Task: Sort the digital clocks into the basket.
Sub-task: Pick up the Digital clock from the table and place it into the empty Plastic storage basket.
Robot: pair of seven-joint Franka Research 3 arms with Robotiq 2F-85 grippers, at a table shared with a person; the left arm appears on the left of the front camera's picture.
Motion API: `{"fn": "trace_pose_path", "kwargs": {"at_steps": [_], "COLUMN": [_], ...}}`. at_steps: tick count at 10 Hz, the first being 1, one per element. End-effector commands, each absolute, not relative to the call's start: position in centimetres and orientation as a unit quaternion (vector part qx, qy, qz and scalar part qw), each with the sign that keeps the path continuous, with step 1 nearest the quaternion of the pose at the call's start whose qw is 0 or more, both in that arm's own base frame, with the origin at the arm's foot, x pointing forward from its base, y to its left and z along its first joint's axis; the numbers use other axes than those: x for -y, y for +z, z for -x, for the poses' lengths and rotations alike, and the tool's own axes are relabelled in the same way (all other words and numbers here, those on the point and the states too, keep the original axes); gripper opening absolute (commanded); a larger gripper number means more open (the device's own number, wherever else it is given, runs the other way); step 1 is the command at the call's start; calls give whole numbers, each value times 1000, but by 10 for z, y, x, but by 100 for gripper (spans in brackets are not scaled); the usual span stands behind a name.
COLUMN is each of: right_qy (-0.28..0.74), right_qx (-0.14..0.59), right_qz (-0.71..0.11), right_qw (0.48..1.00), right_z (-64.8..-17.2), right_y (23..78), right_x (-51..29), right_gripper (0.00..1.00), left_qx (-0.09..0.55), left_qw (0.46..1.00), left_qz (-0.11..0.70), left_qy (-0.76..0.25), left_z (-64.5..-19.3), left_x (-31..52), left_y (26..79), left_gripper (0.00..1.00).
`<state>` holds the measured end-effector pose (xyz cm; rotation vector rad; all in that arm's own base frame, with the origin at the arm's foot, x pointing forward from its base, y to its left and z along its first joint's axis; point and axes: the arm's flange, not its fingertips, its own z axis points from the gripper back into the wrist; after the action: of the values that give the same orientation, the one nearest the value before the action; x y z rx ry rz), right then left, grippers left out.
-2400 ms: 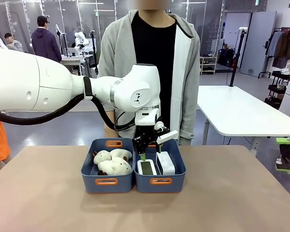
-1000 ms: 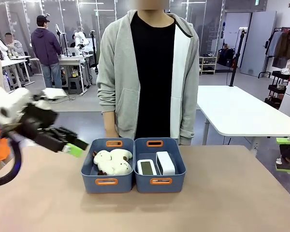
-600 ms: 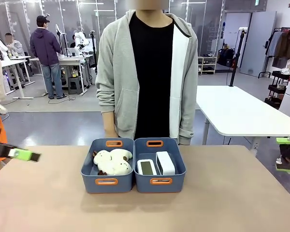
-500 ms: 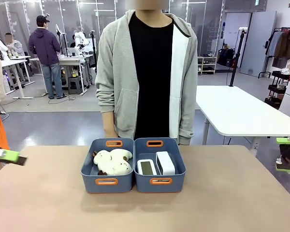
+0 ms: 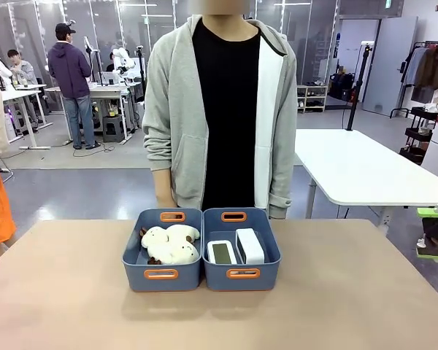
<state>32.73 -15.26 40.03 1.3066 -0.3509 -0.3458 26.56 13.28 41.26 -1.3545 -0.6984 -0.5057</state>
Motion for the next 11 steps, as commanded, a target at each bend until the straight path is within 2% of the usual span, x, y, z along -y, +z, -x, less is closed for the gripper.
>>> {"fn": "trace_pose_path", "kwargs": {"at_steps": [1, 2, 3, 4, 11], "right_qy": [-157, -157, -157, -157, -157], "right_qx": [163, 163, 163, 163, 163], "right_qz": [-605, -605, -605, -605, -605], "right_qw": [763, 763, 763, 763, 763], "right_z": [-328, -328, -328, -328, -328], "right_y": [403, 403, 403, 403, 403], "right_x": [152, 152, 152, 152, 152], "right_gripper": [100, 100, 100, 100, 100], "left_qx": [299, 269, 289, 286, 286], "left_qw": [696, 734, 779, 704, 704], "left_qz": [608, 578, 468, 607, 607], "left_qy": [-239, -234, -302, -233, -233], "left_z": [-171, -167, -177, -245, -245], "left_x": [-52, -60, -71, -152, -152], "left_y": [331, 325, 330, 367, 367], "left_gripper": [81, 81, 81, 81, 81]}}
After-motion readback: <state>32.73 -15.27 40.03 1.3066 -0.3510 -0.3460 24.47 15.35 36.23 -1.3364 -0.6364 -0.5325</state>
